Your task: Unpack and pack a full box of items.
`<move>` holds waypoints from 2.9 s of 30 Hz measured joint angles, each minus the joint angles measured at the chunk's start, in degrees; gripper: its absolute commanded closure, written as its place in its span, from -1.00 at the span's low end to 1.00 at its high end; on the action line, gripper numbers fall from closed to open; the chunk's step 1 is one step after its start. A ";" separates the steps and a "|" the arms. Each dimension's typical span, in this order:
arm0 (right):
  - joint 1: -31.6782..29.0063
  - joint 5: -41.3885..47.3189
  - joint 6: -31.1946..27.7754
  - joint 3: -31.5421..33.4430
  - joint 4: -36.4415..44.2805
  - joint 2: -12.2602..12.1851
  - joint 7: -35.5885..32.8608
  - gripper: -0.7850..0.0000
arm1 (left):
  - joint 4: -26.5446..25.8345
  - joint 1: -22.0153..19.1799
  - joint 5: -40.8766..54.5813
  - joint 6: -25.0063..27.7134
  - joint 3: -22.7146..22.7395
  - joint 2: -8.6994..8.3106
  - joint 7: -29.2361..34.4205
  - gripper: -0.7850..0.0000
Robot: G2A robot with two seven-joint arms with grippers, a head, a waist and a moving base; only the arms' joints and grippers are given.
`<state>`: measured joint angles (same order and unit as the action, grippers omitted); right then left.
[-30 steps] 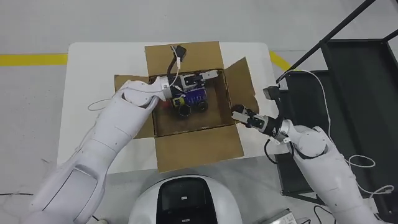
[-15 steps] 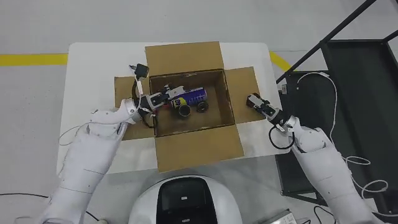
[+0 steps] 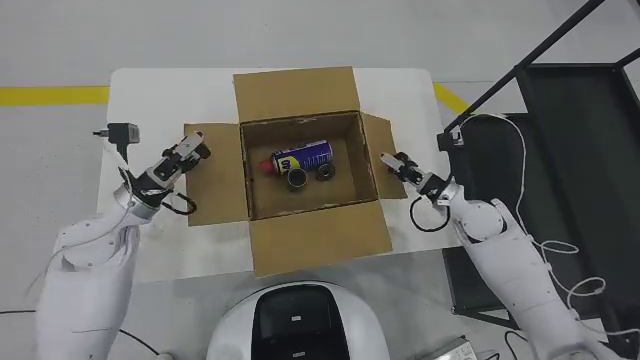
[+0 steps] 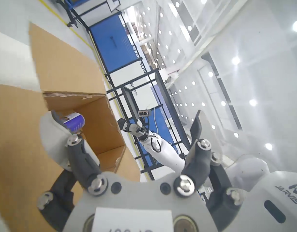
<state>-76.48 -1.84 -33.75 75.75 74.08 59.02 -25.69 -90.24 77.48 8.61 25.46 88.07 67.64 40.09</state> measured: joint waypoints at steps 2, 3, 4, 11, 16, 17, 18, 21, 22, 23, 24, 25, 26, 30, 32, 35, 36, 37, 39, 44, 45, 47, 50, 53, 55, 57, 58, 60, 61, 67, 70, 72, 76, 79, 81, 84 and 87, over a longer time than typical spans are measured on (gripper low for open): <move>0.34 -1.63 1.46 -0.52 -0.07 0.13 0.45 -1.00 | 1.08 -0.62 -2.26 -2.28 -0.68 0.00 -1.28 -1.00; 0.44 -2.07 1.96 -0.70 -0.11 0.19 0.64 -1.00 | 1.72 -1.03 -3.28 -3.19 -1.20 0.03 -1.89 -1.00; 0.56 -2.50 2.49 -0.93 -0.17 0.27 0.79 -1.00 | 2.77 -1.67 -4.43 -4.33 -2.07 0.12 -2.69 -1.00; 1.41 -3.61 3.75 -2.14 -0.37 0.60 -0.22 -1.00 | 11.41 -7.15 -2.60 -10.75 -6.74 0.86 -3.40 -1.00; 2.35 -3.04 3.87 -3.29 -0.65 0.95 -1.43 -1.00 | 16.13 -10.21 -2.24 -11.78 -9.67 1.31 -2.33 -1.00; 2.54 -3.27 3.97 -3.52 -0.74 1.03 -1.25 -1.00 | 16.88 -10.78 -2.19 -12.04 -10.12 1.39 -2.25 -1.00; 2.71 -3.52 4.06 -3.77 -0.78 1.12 -1.01 -1.00 | 17.55 -11.35 -2.18 -12.31 -10.59 1.47 -2.13 -1.00; 3.08 -4.55 4.36 -4.45 -0.58 1.37 -0.04 -1.00 | 19.08 -12.92 -2.51 -12.34 -12.12 1.70 -1.31 -1.00; 3.13 -4.85 4.45 -4.53 -0.41 1.42 0.29 -1.00 | 19.35 -13.21 -2.65 -12.04 -12.42 1.75 -1.36 -1.00; 3.12 -5.27 4.52 -4.46 -0.07 1.44 0.73 -1.00 | 19.51 -13.45 -2.55 -11.42 -12.56 1.79 -1.62 -1.00; 3.03 -5.67 4.55 -4.27 0.32 1.43 1.07 -1.00 | 19.51 -13.48 -2.19 -10.82 -12.40 1.79 -1.90 -1.00; 2.77 -6.24 4.57 -3.84 1.01 1.35 1.56 -1.00 | 19.31 -13.36 -1.63 -9.91 -11.88 1.72 -2.31 -1.00; 2.49 -6.69 4.59 -3.38 1.67 1.27 1.91 -1.00 | 18.95 -13.12 -1.26 -9.11 -11.26 1.62 -2.65 -1.00; 0.89 -10.71 6.44 -0.27 6.00 0.59 3.43 -1.00 | 15.85 -10.68 -0.80 -6.07 -7.68 0.93 -4.32 -1.00; -0.17 -15.21 9.25 1.81 10.08 0.13 4.30 -1.00 | 13.29 -8.57 -0.70 -4.65 -5.34 0.51 -5.60 -1.00; -1.59 -19.68 12.04 3.95 17.04 -0.33 3.90 -1.00 | 9.50 -5.19 0.14 -2.66 -2.17 0.04 -7.25 -1.00; -1.71 -20.71 12.24 4.31 19.09 -0.46 3.08 -1.00 | 8.43 -4.14 0.69 -2.00 -1.30 -0.07 -7.63 -1.00; -1.61 -22.09 12.37 4.51 21.52 -0.59 1.58 -1.00 | 7.14 -2.80 1.31 -1.19 -0.25 -0.20 -8.03 -1.00; -0.56 -23.97 11.97 3.89 24.40 -0.76 -1.87 -1.00 | 5.55 -1.01 2.11 -0.18 1.01 -0.34 -8.50 -1.00; 7.54 -24.88 8.79 -2.75 25.40 -0.51 -16.22 -1.00 | 3.64 2.13 3.95 1.43 2.50 -0.55 -8.43 -1.00; 9.49 -25.52 8.32 -4.50 24.73 -0.34 -18.97 -1.00 | 3.65 2.28 4.17 1.47 2.50 -0.55 -8.32 -1.00; 14.23 -26.86 7.79 -9.16 22.49 0.26 -25.10 -1.00 | 3.69 2.30 4.23 1.47 2.49 -0.55 -8.26 -1.00; 20.73 -27.63 7.41 -15.68 18.43 1.45 -31.31 -1.00 | 3.70 2.27 4.19 1.45 2.48 -0.55 -8.27 -1.00; 24.15 -27.33 7.20 -19.16 15.91 2.11 -33.52 -1.00 | 3.70 2.27 4.19 1.45 2.48 -0.55 -8.27 -1.00; 23.95 -27.31 7.20 -18.87 16.00 2.08 -33.43 -1.00 | 3.70 2.27 4.19 1.45 2.48 -0.55 -8.27 -1.00; 23.86 -27.31 7.21 -18.76 16.07 2.07 -33.38 -1.00 | 3.70 2.27 4.19 1.45 2.48 -0.55 -8.27 -1.00; 23.86 -27.31 7.21 -18.76 16.07 2.07 -33.38 -1.00 | 3.70 2.27 4.19 1.45 2.48 -0.55 -8.27 -1.00; 23.86 -27.31 7.21 -18.76 16.07 2.07 -33.38 -1.00 | 3.70 2.27 4.19 1.45 2.48 -0.55 -8.27 -1.00; 23.86 -27.31 7.21 -18.76 16.07 2.07 -33.38 -1.00 | 3.70 2.27 4.19 1.45 2.48 -0.55 -8.27 -1.00; 23.86 -27.32 7.22 -18.76 16.07 2.07 -33.38 -1.00 | 3.70 2.27 4.19 1.45 2.48 -0.55 -8.27 -1.00; 24.61 -29.53 7.03 -20.15 16.39 2.21 -34.39 -1.00 | 3.70 2.27 4.19 1.45 2.48 -0.55 -8.27 -1.00; 26.66 -31.78 4.14 -22.45 15.83 2.63 -35.50 -1.00 | 3.70 2.27 4.19 1.45 2.48 -0.55 -8.27 -1.00; 31.67 -35.19 -2.19 -27.50 12.90 3.87 -36.34 -1.00 | 3.70 2.27 4.19 1.45 2.48 -0.55 -8.27 -1.00; 34.71 -36.56 -4.36 -30.45 10.53 4.87 -35.54 -1.00 | 3.70 2.27 4.19 1.45 2.48 -0.55 -8.27 -1.00; 36.24 -36.28 -5.61 -31.52 8.64 5.41 -33.99 -1.00 | 3.70 2.27 4.19 1.45 2.48 -0.55 -8.27 -1.00; 36.91 -36.03 -6.06 -31.81 7.50 5.62 -33.09 -1.00 | 3.70 2.27 4.19 1.45 2.48 -0.55 -8.27 -1.00; 36.84 -36.04 -6.00 -31.76 7.62 5.60 -33.19 -1.00 | 3.70 2.27 4.19 1.45 2.48 -0.55 -8.27 -1.00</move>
<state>-39.64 -37.88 -39.75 43.99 81.70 64.62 -58.87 -86.54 79.74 12.80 26.91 90.56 67.09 31.82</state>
